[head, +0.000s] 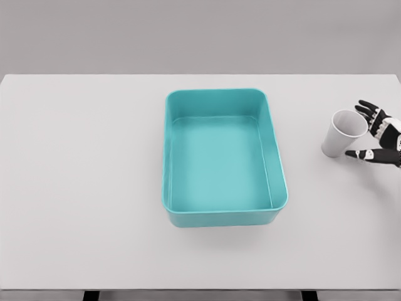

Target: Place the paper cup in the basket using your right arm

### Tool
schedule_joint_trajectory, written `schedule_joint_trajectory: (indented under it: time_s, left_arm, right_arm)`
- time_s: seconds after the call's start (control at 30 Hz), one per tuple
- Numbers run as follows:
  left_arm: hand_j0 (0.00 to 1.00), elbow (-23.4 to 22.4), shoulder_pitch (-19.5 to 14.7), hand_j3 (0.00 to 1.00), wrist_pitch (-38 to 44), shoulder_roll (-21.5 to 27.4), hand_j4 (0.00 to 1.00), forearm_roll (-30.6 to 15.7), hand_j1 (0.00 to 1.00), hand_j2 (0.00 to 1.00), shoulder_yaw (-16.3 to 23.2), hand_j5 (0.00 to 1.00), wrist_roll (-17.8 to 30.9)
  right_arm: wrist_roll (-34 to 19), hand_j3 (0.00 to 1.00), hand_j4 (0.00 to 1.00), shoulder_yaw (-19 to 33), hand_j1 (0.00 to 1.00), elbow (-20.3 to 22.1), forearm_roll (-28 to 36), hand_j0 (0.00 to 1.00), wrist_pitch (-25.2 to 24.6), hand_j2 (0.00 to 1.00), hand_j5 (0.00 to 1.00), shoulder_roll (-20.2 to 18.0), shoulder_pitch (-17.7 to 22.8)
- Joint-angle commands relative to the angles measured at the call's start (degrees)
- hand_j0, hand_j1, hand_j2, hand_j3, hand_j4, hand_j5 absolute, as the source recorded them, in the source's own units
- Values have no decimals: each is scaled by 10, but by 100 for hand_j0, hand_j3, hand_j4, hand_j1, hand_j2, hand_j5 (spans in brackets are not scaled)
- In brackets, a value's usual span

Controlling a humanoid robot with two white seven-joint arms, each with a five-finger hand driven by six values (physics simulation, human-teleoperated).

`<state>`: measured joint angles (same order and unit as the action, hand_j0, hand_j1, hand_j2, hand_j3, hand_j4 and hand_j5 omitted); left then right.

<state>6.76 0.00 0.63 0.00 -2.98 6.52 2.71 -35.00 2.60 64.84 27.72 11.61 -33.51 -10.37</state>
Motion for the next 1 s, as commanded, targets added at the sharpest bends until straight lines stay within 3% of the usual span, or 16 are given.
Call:
schedule_joint_trajectory:
  time_s: [0.0,0.97]
  left_arm:
    - [100,0,0,100,0,0,100,0,100,100,0,100,0]
    - [100,0,0,100,0,0,100,0,100,100,0,100,0]
  right_arm:
    - [0,100,100,-1,100,-9,2,100,0,100,100,8,0]
    - [0,100,100,-24,100,-15,-11,100,-1,100,100,30,-16]
